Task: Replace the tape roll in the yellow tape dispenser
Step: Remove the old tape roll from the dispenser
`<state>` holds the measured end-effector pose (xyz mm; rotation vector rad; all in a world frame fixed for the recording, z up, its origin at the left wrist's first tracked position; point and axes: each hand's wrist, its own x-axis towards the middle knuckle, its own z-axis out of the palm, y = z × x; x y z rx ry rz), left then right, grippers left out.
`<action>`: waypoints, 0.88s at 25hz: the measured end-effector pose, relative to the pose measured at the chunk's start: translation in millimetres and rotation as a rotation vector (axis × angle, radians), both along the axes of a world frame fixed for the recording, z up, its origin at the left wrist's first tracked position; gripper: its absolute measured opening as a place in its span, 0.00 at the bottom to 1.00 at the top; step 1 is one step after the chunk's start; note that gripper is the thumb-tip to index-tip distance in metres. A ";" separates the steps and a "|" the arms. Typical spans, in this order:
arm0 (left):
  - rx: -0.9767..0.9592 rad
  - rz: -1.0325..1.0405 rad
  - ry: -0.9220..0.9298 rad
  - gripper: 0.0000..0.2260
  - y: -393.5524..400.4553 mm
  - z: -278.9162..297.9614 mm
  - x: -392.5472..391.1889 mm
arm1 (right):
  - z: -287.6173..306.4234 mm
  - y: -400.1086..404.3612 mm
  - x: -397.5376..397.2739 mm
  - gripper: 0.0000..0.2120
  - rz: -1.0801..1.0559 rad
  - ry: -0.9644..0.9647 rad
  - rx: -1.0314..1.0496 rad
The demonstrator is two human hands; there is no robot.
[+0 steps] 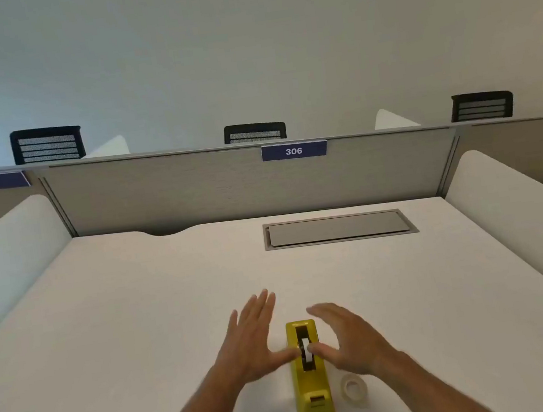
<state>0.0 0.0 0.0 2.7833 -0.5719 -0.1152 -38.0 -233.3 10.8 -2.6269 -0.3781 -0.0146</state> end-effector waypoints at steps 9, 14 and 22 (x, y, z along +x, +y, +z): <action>-0.021 -0.006 0.173 0.52 -20.8 -29.9 -31.4 | -11.6 13.7 -4.5 0.32 0.032 0.063 -0.114; -0.063 0.007 0.174 0.52 -25.6 -25.8 -31.0 | -8.0 17.1 -0.5 0.24 0.019 0.076 -0.126; -0.133 0.031 0.212 0.54 -27.5 -23.9 -31.3 | -6.0 25.9 4.6 0.20 -0.055 0.066 -0.016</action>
